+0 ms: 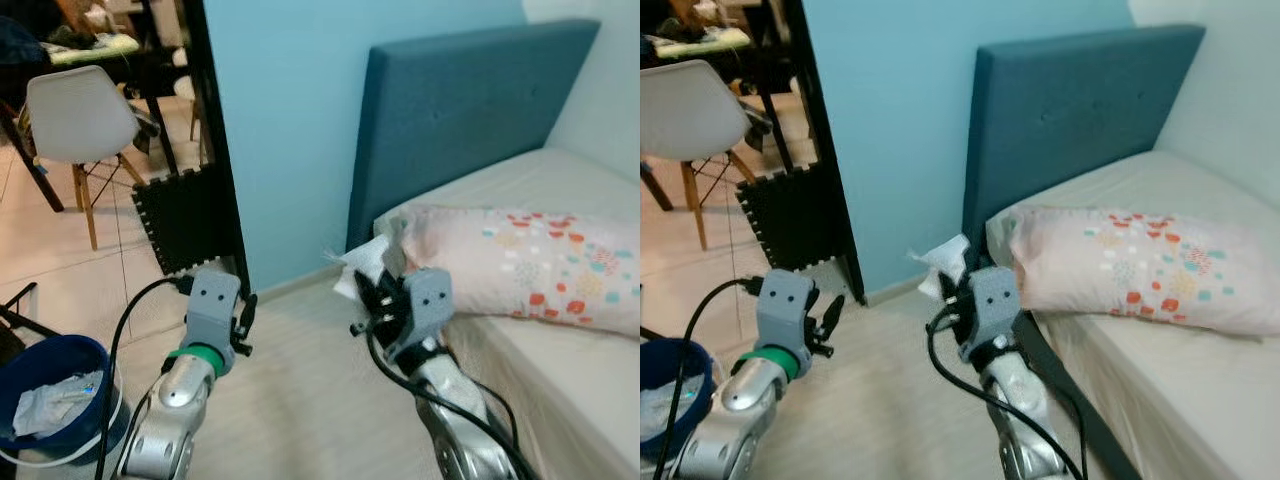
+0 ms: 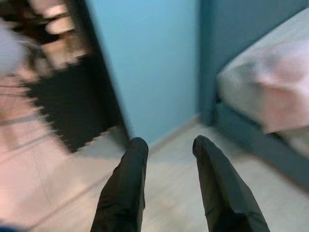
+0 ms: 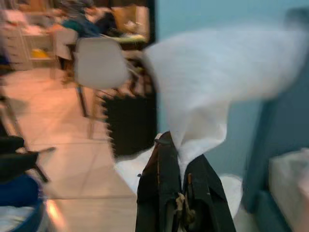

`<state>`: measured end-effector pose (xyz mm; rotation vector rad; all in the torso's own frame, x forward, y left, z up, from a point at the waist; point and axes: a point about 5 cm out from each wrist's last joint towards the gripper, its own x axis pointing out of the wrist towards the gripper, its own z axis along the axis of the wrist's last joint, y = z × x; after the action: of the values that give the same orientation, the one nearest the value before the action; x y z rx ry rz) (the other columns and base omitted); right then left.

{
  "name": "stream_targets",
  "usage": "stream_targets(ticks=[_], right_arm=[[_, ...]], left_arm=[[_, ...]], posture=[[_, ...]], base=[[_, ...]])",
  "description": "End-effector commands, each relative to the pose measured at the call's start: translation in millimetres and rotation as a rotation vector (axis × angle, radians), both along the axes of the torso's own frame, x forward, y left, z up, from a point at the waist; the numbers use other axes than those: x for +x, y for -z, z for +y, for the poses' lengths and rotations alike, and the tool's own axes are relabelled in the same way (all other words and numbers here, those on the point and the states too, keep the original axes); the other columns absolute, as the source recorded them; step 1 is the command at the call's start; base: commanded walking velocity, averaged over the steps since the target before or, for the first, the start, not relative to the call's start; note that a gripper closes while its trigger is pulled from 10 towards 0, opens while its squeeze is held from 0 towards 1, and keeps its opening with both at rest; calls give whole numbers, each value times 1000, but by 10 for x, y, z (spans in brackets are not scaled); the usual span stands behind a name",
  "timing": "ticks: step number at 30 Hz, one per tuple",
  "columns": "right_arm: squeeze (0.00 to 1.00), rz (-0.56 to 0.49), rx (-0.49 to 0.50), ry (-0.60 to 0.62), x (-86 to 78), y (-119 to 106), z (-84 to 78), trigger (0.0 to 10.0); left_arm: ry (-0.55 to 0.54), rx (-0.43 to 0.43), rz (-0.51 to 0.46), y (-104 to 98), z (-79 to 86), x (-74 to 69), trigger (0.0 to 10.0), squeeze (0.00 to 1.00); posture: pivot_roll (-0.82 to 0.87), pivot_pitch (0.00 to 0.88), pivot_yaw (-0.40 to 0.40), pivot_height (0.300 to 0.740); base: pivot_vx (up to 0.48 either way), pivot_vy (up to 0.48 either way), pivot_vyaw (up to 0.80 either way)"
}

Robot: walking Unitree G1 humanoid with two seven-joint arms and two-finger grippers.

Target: Clean up the room

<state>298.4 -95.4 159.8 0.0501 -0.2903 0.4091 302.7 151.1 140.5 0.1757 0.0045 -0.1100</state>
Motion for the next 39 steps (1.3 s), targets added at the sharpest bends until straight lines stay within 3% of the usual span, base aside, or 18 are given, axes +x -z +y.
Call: stream_targets(ticks=[1,39], right_arm=[[125,20,-4,-4,-18,53,-10,10000],[157,27,11,-12,-31,58,5,10000]], left_arm=[[5,7,7,34,-25,-25,10000,0],[-28,20,-6,27,4,-18,10000,0]], posture=[[-78,24,38,733],[-79,41,43,733]], base=[[0,0,688],[0,0,668]])
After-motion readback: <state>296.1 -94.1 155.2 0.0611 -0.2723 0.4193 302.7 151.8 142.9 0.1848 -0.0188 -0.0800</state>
